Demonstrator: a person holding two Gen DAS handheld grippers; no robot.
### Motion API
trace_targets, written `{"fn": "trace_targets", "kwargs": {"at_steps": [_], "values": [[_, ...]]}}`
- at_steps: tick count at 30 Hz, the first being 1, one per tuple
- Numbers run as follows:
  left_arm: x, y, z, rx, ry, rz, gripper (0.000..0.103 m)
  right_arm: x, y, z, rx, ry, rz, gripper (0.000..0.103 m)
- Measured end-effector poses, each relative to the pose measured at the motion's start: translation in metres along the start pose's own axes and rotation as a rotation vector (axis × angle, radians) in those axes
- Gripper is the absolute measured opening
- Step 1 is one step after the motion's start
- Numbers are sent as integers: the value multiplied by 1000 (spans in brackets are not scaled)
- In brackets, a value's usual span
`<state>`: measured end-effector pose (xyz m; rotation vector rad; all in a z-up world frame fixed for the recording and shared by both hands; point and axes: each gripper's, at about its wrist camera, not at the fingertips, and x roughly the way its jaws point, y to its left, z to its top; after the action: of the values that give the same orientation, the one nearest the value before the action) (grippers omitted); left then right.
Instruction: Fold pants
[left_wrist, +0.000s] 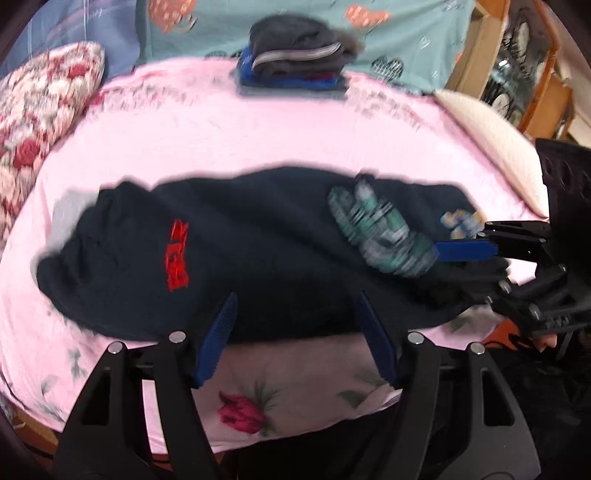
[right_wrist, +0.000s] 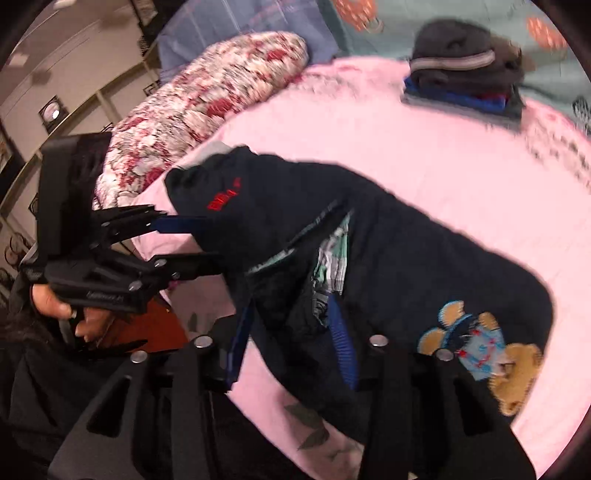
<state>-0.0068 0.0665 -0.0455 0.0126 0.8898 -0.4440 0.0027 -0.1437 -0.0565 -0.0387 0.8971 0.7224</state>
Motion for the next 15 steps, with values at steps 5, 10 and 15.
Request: {"fn": "trace_targets", "kwargs": {"at_steps": [5,10,15], "values": [[-2,-32,14,76,-54,-62,70,-32,7,-9,-56,-41,-82,48],[31,-51,11,162,25,-24,70,-22,-8,-16,-17,16,-135,48],[47,-33,-2,126,97,-14,72,-5,3,-19,-88,70,-114,48]]}}
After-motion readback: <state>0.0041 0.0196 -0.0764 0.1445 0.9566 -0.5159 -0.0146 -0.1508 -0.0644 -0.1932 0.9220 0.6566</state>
